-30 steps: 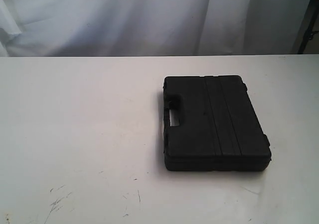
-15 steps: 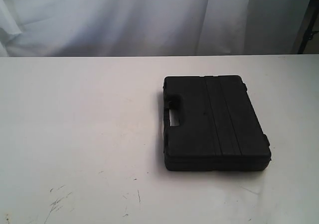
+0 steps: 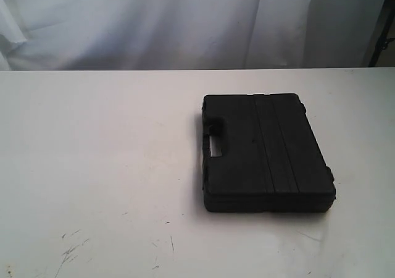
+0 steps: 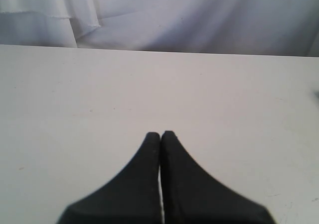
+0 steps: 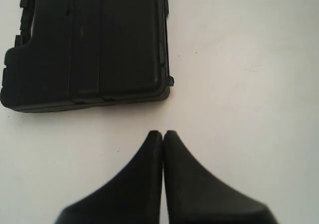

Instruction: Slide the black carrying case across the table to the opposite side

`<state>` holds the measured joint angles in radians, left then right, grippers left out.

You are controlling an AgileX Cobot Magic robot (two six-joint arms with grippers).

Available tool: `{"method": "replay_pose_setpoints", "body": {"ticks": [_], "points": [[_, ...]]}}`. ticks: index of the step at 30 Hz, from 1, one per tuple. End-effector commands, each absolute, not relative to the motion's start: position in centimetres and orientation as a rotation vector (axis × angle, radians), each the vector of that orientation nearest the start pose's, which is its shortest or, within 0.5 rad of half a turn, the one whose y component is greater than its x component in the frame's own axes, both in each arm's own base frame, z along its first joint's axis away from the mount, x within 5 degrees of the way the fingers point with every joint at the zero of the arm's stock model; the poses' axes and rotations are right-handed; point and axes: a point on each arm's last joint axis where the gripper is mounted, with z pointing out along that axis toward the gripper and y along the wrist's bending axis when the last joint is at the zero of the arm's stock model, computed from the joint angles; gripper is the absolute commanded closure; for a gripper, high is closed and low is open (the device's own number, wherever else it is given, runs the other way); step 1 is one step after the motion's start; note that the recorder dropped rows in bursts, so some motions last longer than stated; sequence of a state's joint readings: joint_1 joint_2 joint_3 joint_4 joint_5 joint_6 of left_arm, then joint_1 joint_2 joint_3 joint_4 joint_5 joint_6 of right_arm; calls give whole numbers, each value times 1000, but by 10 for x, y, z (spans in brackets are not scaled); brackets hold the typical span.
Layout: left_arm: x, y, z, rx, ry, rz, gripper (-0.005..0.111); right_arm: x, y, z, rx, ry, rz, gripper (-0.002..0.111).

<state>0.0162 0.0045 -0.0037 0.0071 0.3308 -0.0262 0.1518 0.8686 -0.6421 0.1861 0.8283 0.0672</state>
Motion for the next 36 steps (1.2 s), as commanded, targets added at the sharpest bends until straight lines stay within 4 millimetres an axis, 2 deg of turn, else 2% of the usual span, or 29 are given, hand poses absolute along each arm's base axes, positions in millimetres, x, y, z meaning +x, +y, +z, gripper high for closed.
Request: {"method": "replay_pose_setpoints", "body": {"ticks": [1,4,8,14,20,26,31,36], "points": [[54,1,185,-34,1800,5,107,152,41,281,-4,2484,384,108],[54,1,185,-34,1800,5,107,155,44,285,-124,2423,383,108],[54,1,185,-34,1800,5,107,163,49,292,-93,2428,454,108],[54,1,185,-34,1800,5,107,190,67,308,-166,2485,505,108],[54,1,185,-34,1800,5,107,225,100,323,-232,2533,529,108],[54,1,185,-34,1800,5,107,256,136,322,-299,2618,478,108],[54,1,185,-34,1800,5,107,273,172,313,-367,2683,485,108],[54,1,185,-34,1800,5,107,287,206,295,-394,2759,433,108]]}}
